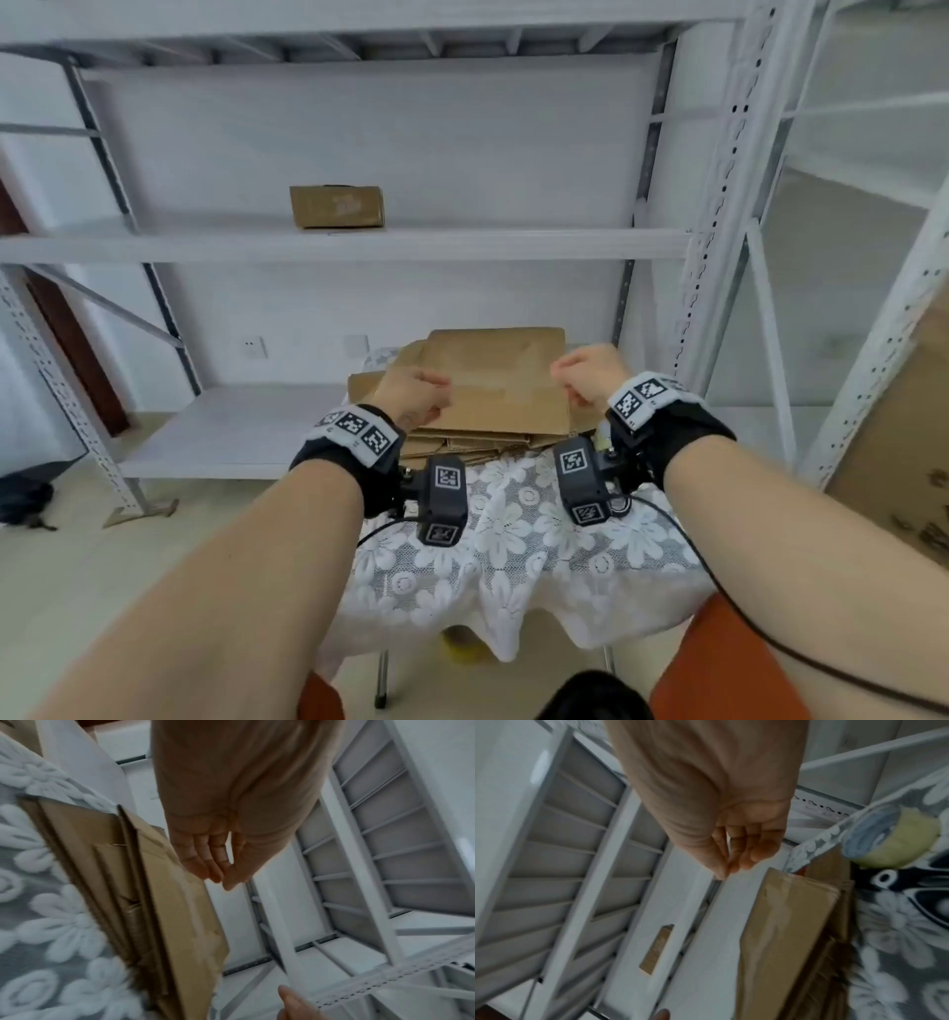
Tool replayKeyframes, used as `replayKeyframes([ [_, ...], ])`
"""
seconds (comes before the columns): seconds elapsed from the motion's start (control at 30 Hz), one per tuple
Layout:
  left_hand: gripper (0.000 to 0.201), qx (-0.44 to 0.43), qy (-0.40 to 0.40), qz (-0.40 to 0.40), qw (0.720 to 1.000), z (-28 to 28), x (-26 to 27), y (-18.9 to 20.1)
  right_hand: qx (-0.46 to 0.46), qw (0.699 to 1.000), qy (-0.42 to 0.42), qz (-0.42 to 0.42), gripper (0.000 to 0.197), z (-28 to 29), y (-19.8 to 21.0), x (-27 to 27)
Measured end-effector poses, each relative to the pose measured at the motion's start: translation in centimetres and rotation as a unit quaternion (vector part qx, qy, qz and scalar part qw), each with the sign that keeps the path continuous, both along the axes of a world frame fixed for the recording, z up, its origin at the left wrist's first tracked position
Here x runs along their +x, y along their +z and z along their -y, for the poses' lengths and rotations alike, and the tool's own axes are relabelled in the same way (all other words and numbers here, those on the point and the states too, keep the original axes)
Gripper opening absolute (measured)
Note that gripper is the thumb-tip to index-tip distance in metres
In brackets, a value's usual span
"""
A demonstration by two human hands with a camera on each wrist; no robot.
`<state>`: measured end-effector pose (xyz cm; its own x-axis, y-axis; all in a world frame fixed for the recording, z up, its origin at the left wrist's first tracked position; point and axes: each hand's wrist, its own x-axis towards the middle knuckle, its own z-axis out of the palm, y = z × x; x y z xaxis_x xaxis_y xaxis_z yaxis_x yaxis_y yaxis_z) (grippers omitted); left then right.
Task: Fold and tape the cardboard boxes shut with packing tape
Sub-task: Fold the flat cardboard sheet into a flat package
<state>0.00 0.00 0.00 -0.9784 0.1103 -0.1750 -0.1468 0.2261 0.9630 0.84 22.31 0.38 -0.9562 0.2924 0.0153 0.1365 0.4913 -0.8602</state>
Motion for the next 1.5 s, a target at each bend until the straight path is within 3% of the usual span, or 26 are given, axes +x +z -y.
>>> replayKeyframes([
  [0.1, 0.021, -0.104, 0.007, 0.007, 0.995, -0.1, -1.3, -2.4, 0.066, 0.996, 0.015, 0.054, 0.013, 0.3, -2.3, -1.6],
  [0.2, 0.013, -0.166, -0.009, 0.053, 0.985, -0.9, -3.0, -4.6, 0.074, 0.992, -0.025, 0.094, 0.014, -0.5, -4.8, -3.6],
  [0.27, 0.030, -0.236, -0.026, 0.073, 0.969, -1.0, -4.2, -5.8, 0.073, 0.989, -0.063, 0.107, 0.012, -1.3, -6.0, -4.6],
  [0.37, 0.079, -0.343, 0.059, 0.112, 0.931, -1.0, -6.0, -8.3, 0.076, 0.986, -0.095, 0.116, 0.019, -1.7, -6.9, -5.4],
  [0.43, 0.105, -0.359, 0.118, 0.130, 0.917, -0.9, -6.5, -9.9, 0.075, 0.982, -0.107, 0.137, 0.009, -1.7, -7.1, -5.6],
  [0.5, 0.117, -0.344, 0.118, 0.138, 0.921, -0.8, -6.8, -11.3, 0.078, 0.977, -0.103, 0.169, 0.028, -1.8, -7.6, -6.5],
  [0.57, 0.116, -0.362, 0.099, 0.140, 0.916, -0.9, -7.1, -12.3, 0.072, 0.974, -0.106, 0.185, 0.052, -1.6, -8.0, -7.1],
  [0.63, 0.114, -0.388, 0.070, 0.143, 0.908, -1.2, -7.7, -12.7, 0.039, 0.975, -0.113, 0.185, 0.060, -1.4, -8.5, -7.8],
  [0.83, 0.110, -0.456, 0.029, 0.140, 0.878, -0.5, -9.7, -12.3, -0.052, 0.978, -0.117, 0.163, 0.046, -0.7, -10.1, -10.3],
  [1.03, 0.106, -0.408, 0.047, 0.107, 0.905, 1.2, -11.8, -13.3, -0.155, 0.968, -0.143, 0.138, 0.039, -0.8, -11.5, -12.2],
  [1.13, 0.108, -0.398, 0.055, 0.106, 0.910, 1.3, -12.1, -13.7, -0.174, 0.964, -0.146, 0.135, 0.015, -0.8, -12.0, -12.7],
  [1.23, 0.108, -0.400, 0.066, 0.103, 0.908, 1.1, -11.9, -13.6, -0.208, 0.961, -0.141, 0.119, 0.011, -0.8, -11.9, -12.8],
  [1.27, 0.108, -0.401, 0.068, 0.101, 0.908, 1.1, -11.7, -13.4, -0.238, 0.954, -0.138, 0.117, 0.019, -0.5, -11.6, -12.6],
  [1.33, 0.109, -0.385, 0.083, 0.095, 0.914, 0.9, -11.4, -12.9, -0.311, 0.934, -0.126, 0.124, 0.031, 0.0, -11.0, -12.0],
  [1.4, 0.105, -0.358, 0.118, 0.096, 0.921, 0.8, -11.1, -12.2, -0.349, 0.921, -0.117, 0.126, 0.017, 0.5, -10.3, -11.3],
  [1.5, 0.077, -0.258, 0.243, 0.082, 0.931, 0.5, -10.7, -10.8, -0.373, 0.912, -0.122, 0.118, 0.015, 0.2, -9.6, -10.8],
])
